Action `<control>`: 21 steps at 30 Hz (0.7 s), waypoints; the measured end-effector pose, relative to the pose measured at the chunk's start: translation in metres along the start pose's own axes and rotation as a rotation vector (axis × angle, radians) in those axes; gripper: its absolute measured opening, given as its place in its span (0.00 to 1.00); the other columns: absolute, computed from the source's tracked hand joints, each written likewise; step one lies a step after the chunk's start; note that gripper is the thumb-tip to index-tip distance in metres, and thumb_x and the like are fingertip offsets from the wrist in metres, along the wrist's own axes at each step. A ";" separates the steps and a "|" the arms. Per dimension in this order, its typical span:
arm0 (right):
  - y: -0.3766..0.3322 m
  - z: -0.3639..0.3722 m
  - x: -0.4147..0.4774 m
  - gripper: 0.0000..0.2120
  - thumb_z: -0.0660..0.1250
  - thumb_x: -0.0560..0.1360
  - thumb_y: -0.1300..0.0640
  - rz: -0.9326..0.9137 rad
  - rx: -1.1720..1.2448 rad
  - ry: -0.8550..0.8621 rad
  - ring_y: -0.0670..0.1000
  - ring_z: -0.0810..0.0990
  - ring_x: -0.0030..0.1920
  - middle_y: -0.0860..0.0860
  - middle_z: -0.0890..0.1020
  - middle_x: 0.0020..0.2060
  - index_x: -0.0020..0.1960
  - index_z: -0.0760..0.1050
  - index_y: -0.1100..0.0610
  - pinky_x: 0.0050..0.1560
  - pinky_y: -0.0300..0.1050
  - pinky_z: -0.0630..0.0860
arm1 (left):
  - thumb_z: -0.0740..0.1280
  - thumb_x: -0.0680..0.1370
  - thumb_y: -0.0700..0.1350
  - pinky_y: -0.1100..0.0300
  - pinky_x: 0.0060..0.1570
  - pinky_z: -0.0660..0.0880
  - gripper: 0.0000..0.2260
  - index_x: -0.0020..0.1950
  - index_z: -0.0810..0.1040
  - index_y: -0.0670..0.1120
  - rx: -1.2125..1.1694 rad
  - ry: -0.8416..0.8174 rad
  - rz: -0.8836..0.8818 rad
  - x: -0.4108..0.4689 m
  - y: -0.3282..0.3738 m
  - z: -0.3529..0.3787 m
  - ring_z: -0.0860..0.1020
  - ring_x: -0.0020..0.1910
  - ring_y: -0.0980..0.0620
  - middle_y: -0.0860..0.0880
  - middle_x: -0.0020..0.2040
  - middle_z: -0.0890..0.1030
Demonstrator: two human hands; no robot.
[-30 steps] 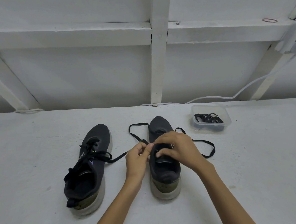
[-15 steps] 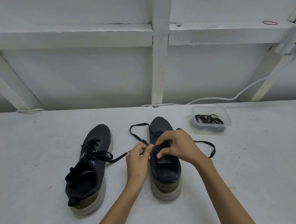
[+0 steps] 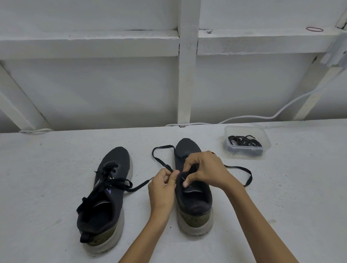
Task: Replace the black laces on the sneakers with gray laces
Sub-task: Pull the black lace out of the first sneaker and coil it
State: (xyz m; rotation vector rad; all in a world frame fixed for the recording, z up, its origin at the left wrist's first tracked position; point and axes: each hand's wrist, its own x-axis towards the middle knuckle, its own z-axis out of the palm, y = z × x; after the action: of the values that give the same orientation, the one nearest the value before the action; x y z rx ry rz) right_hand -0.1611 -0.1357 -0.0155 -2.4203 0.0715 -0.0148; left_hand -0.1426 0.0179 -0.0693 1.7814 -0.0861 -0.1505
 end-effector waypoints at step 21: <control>0.011 0.003 -0.005 0.10 0.80 0.62 0.65 -0.106 0.424 -0.114 0.43 0.77 0.39 0.54 0.83 0.37 0.39 0.80 0.63 0.44 0.37 0.72 | 0.62 0.81 0.41 0.65 0.33 0.77 0.08 0.45 0.72 0.39 -0.370 -0.063 -0.302 0.004 0.004 -0.006 0.79 0.36 0.50 0.46 0.36 0.83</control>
State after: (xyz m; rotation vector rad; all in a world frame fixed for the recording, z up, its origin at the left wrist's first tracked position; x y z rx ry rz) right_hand -0.1661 -0.1423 -0.0250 -1.9945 -0.1025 0.0542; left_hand -0.1382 0.0222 -0.0645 1.4112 0.1580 -0.4131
